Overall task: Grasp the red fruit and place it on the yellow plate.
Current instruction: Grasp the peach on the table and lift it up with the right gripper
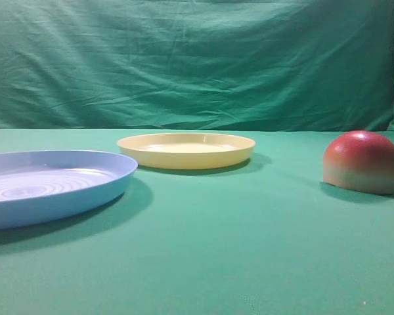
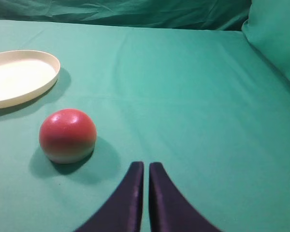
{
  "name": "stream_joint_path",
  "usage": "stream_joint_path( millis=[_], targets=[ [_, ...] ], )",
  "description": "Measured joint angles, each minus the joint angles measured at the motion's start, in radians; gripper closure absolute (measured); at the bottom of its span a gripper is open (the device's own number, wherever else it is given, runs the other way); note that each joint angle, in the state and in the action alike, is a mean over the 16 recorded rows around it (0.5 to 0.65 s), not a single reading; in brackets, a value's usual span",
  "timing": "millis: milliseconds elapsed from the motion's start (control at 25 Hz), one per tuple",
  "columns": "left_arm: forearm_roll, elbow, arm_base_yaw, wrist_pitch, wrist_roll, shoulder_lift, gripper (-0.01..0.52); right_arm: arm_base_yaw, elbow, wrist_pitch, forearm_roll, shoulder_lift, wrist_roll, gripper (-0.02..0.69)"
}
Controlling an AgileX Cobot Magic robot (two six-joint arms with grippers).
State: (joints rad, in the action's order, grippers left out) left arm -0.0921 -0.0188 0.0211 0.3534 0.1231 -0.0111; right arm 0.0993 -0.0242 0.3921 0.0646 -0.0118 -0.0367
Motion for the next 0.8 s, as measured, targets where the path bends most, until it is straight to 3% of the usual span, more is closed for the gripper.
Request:
stream_joint_path(
  millis=[800],
  targets=[
    [0.000, 0.000, 0.000, 0.000, 0.000, 0.000, 0.357, 0.000, 0.000, -0.001, -0.008, 0.000, -0.005, 0.665]
  ],
)
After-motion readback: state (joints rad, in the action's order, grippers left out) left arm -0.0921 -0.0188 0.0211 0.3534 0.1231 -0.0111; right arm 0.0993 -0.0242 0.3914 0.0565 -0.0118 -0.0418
